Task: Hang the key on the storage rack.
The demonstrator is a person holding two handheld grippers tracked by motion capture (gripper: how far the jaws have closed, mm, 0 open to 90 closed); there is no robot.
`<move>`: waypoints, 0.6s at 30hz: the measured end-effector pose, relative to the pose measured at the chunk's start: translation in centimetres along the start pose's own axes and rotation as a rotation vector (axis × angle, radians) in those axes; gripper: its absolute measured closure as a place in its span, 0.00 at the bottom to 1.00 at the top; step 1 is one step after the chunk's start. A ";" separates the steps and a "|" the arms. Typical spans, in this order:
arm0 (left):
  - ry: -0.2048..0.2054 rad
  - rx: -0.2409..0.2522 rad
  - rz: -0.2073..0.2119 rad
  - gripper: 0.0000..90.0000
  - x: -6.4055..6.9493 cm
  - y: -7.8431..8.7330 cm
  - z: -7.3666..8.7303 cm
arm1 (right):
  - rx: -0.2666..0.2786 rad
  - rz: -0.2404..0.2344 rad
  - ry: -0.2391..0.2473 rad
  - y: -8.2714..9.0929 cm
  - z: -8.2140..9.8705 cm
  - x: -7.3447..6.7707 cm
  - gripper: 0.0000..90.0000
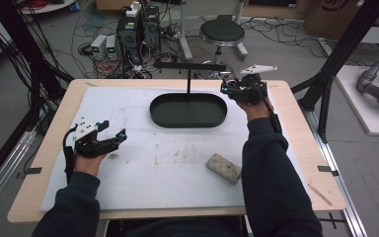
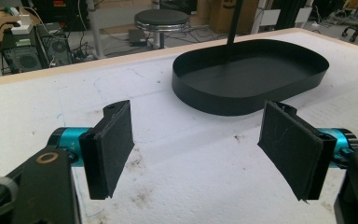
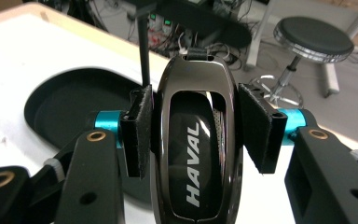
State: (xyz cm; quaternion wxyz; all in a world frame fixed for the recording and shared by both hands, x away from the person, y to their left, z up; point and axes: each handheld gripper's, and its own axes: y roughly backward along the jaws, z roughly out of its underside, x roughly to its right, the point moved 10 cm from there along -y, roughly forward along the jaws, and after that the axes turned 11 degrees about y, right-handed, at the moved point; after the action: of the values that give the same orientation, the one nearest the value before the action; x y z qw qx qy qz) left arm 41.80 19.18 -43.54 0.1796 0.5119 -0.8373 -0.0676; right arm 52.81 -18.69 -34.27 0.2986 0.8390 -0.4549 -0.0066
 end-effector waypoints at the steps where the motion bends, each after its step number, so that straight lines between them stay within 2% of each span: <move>1: 0.000 0.000 0.000 0.29 0.0 0.0 0.0 | 0.000 0.000 0.000 0.0 0.0 0.0 0.55; 3: 0.000 0.000 0.001 0.29 0.0 0.0 0.0 | 0.005 0.009 0.020 -0.3 -1.1 0.2 0.55; 10: 0.001 0.003 0.001 0.29 0.0 0.0 0.0 | 0.014 0.042 0.028 -1.1 -2.9 0.7 0.55; 13: 0.000 0.000 0.004 0.29 0.0 0.0 0.0 | 0.016 0.060 0.014 -1.5 -3.8 1.1 0.55; 18: 0.002 0.004 0.003 0.29 0.0 0.0 -0.1 | 0.016 0.073 -0.004 -1.8 -4.2 1.7 0.55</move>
State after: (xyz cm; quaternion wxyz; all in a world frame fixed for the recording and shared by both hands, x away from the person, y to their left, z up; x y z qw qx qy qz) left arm 41.80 19.15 -43.47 0.1793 0.5110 -0.8382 -0.0650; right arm 56.34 -17.15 -31.27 0.2910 0.8241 -0.4859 0.0065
